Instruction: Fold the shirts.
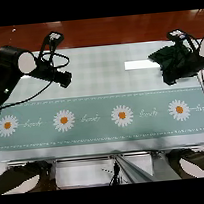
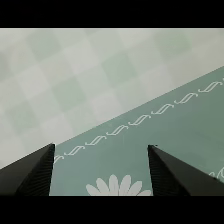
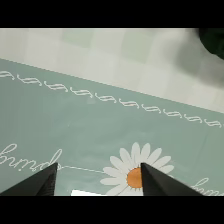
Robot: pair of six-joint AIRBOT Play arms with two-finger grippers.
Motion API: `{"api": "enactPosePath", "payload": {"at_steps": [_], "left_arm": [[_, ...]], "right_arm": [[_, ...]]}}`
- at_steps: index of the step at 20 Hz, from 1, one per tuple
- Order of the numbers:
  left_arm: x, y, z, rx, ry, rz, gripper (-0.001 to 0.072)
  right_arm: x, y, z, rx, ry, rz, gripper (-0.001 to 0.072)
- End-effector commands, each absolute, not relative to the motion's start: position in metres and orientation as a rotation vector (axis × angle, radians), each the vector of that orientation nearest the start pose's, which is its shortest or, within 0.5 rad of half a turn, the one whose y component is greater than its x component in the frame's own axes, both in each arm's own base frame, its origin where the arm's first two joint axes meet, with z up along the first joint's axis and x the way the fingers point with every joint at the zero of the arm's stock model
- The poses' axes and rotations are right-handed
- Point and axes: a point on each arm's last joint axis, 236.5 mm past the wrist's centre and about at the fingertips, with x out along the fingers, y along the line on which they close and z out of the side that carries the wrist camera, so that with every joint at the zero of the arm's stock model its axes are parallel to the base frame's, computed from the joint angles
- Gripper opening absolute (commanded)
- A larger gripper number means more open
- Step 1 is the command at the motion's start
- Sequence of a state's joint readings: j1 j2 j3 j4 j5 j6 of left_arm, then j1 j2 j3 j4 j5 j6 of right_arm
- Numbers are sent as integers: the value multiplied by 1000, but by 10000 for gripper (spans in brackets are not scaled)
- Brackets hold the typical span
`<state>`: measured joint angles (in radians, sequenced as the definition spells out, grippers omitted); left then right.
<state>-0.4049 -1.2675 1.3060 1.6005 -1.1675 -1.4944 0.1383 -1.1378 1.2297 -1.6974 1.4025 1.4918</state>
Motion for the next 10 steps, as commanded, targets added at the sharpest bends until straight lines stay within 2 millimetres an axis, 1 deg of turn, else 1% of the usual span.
{"api": "enactPosePath", "payload": {"at_steps": [1,8,9,10], "left_arm": [[383,-157,67,322,1095,-386,715],[383,-157,67,322,1095,-386,716],[383,-157,67,322,1095,-386,716],[383,-157,67,322,1095,-386,716]], "right_arm": [[338,18,70,-258,1298,77,590],[339,18,70,-255,1293,79,590],[344,21,72,-247,1268,87,590],[355,26,75,-236,1221,98,590]]}}
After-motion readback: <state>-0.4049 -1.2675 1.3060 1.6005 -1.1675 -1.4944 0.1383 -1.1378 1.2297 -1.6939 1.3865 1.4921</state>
